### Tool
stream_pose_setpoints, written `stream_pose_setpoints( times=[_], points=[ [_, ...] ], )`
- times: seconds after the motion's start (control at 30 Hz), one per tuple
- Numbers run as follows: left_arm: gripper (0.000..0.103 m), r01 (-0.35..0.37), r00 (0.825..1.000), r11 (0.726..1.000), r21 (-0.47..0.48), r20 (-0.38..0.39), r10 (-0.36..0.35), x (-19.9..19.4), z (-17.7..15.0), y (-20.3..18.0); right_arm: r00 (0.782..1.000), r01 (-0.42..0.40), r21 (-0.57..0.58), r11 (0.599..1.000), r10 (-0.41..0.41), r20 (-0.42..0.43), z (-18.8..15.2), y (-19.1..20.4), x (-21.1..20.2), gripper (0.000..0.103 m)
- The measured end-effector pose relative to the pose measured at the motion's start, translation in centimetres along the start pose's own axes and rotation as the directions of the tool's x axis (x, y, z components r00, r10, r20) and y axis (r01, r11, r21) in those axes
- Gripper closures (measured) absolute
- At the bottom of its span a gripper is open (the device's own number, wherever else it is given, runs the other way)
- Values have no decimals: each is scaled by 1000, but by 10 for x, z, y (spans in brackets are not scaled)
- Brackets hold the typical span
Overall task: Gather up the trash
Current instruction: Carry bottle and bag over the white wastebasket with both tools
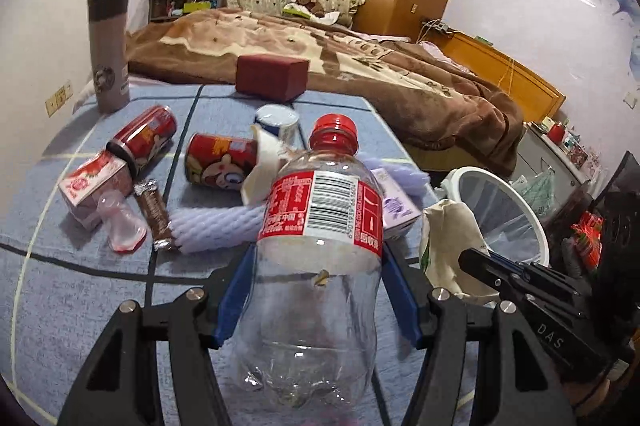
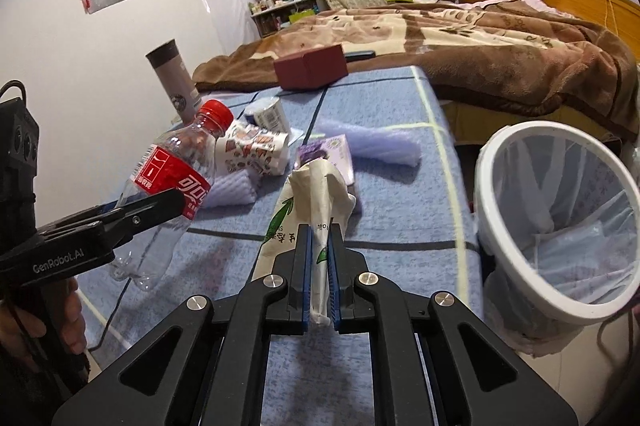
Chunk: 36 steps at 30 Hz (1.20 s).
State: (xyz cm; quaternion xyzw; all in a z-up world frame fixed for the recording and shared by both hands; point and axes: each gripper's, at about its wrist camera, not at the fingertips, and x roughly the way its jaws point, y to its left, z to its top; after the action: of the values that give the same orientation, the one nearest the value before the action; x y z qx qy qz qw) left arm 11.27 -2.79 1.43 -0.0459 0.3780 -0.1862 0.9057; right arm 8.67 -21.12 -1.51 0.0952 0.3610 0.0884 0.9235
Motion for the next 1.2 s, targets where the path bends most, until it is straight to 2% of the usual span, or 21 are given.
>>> stream_pose_setpoints(
  times=[0.2, 0.67, 0.97, 1.2],
  points=[
    [38, 30, 999, 999, 31, 15, -30, 0, 10, -27, 999, 24, 21, 999, -25, 48, 7, -16, -21, 96],
    [38, 140, 990, 984, 112, -7, -140, 34, 28, -119, 974, 173, 141, 975, -191, 125, 16, -88, -60, 96],
    [38, 255, 966, 959, 125, -75, -247, 68, 29, -175, 945, 279, 205, 938, -306, 115, 17, -133, -74, 96],
    [38, 280, 957, 950, 138, -117, -265, 91, 28, -204, 931, 338, 213, 917, -359, 66, 13, -157, -65, 96]
  ],
)
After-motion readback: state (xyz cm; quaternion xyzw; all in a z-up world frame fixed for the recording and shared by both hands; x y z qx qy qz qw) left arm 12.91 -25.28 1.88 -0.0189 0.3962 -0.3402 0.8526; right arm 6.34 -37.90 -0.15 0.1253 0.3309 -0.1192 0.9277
